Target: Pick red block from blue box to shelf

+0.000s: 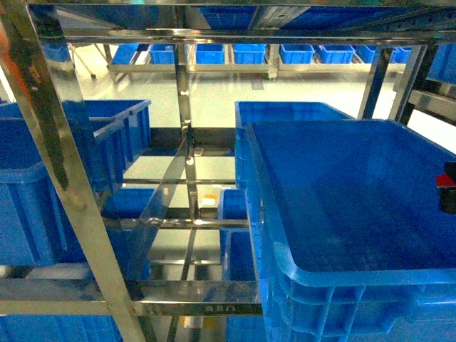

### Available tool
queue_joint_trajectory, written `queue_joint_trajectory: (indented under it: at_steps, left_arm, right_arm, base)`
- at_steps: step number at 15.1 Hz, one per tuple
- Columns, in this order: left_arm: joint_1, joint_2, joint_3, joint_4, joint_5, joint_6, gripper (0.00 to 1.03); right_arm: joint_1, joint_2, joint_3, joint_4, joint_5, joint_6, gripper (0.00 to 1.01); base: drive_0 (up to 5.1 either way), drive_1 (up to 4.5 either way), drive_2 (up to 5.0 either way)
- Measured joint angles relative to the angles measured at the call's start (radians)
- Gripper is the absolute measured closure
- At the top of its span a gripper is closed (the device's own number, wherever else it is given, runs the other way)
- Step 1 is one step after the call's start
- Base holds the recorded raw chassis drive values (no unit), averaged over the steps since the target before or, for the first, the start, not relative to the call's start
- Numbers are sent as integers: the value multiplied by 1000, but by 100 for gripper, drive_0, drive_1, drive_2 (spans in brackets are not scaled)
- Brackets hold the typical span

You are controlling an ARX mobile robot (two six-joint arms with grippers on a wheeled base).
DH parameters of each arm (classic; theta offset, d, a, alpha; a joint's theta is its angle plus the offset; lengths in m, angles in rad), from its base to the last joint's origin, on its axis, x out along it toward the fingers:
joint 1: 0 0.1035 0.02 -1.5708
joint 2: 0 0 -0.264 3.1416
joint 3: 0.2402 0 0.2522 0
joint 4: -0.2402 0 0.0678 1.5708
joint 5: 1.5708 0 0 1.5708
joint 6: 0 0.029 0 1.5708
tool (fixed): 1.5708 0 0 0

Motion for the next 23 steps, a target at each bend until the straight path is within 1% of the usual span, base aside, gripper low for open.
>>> queue_joint_trajectory:
  at_steps: [1,3,4,5,6,7,8,9,10,11,13,15,16,17,18,19,23]
  left_arm:
    - [0,0,0,0,0,0,5]
    - [0,0,0,0,0,0,5]
    - [0,0,0,0,0,0,5]
    - [0,0,0,0,0,0,5]
    - [0,0,0,0,0,0,5]
    - [0,0,0,0,0,0,5]
    - [0,0,0,0,0,0,5]
    - [0,0,0,-1,0,0,5]
    - [0,0,0,1,1,0,5]
    - [0,0,0,-1,0,0,5]
    - [0,0,0,0,0,0,5]
    - [0,0,0,0,0,0,5]
    - [0,0,0,0,0,0,5]
    - [0,0,0,0,0,0,5]
    - [0,0,0,-1,0,0,5]
    - [0,0,0,0,0,0,5]
    - [0,0,0,0,0,0,5]
  right_arm:
    - [13,40,13,24,11,1,56]
    - [26,44,7,70,20,3,30]
    - [33,7,-17,83,39,2,19]
    - [39,-70,-72,83,63,-1,6]
    - [53,-180,-152,71,99,-9,2]
    - [66,-320,-238,26,126,-25,4]
    - [96,-454,-312,-35,173,-45,3]
    - [103,-557,-392,12,179,-56,5]
    - [76,-563,-431,188,130,-30,17]
    - [53,-603,-451,198,103,-10,30]
    - [15,-730,-478,110,63,3,56]
    - [-13,-842,-493,10,33,4,82]
    - [-49,-894,-499,-38,-21,10,95]
    - [-110,-948,-499,-79,-57,13,99]
    - [-119,-997,-499,-125,-60,14,99]
    - [-116,-1043,-499,-166,-68,14,99]
    - [-113,-1197,-499,-313,-68,14,99]
  base:
    - [0,0,0]
    - [0,0,0]
    - [0,0,0]
    - [0,0,0]
    - [0,0,0]
    - [0,0,0]
    - [0,0,0]
    - [0,0,0]
    - [0,0,0]
    - [0,0,0]
    - [0,0,0]
    - [0,0,0]
    - [0,0,0]
    - [0,0,0]
    - [0,0,0]
    - [0,0,0]
    - [0,0,0]
